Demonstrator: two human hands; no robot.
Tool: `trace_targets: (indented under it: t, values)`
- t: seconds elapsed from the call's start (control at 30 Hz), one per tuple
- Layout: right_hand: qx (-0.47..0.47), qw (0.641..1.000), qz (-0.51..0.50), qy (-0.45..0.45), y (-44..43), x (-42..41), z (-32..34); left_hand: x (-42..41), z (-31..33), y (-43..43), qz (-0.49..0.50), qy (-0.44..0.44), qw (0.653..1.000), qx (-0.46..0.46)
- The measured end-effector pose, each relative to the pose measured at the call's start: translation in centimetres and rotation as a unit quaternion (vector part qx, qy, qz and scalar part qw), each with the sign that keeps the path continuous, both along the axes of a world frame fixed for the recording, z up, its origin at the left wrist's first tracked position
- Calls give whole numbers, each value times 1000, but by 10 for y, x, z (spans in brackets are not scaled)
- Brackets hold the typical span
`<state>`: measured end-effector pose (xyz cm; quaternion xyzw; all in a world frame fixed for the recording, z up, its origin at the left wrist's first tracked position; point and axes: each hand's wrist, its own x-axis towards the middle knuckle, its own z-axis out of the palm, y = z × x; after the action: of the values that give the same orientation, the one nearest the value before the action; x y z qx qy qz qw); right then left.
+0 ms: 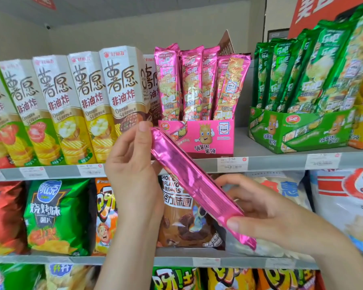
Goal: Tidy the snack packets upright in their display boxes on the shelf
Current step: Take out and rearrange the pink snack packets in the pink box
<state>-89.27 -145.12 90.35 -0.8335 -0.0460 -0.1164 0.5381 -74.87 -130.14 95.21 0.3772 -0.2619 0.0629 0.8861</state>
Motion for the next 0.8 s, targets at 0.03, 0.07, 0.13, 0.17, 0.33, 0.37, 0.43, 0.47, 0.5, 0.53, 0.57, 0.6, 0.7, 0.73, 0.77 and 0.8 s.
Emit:
trace_targets:
  t: [0.03,0.07,0.13,0.17,0.33,0.37,0.43,0.47,0.5,0.53,0.57,0.6,0.7,0.73,0.77,0.8]
  values:
    - [7,1000,5,13,-2,-1,-3,2,2,1,10,0,1000,-8]
    - [22,1000,3,14,-3,-2,-7,4,4,3,14,-3,1000,-17]
    - [59,998,-17,-12,-7,-5,-9,8,8,8,13,-8,999,-29]
    - [72,997,-25,-30,-9,-7,-8,10,8,10,13,-7,999,-31]
    - [143,980,-59,-129,-18,-13,0,16,-1,13,-8,15,1000,-7]
    - [160,974,-70,-143,-19,-12,1,17,-4,14,-13,17,1000,-2]
    - [188,965,-84,-160,-20,-10,2,21,-9,17,-14,11,1000,19]
    - [203,961,-88,-166,-19,-9,2,23,-10,18,-16,4,999,33]
    - [220,955,-91,-174,-18,-9,3,25,-12,20,-19,-4,999,45]
    - [235,949,-98,-184,-17,-8,4,28,-12,22,-26,-13,998,56]
    - [244,944,-109,-195,-15,-7,6,29,-14,24,-33,-25,997,68]
    - [251,938,-123,-207,-13,-6,7,30,-14,26,-39,-40,995,83]
    - [264,914,-190,-244,-9,-3,14,32,-17,32,-50,-119,981,142]
    - [261,905,-220,-254,-8,-2,16,33,-18,35,-55,-147,974,165]
    - [256,896,-250,-263,-9,-1,18,34,-19,37,-62,-171,964,194]
    - [248,887,-278,-272,-9,0,19,33,-19,38,-69,-189,954,220]
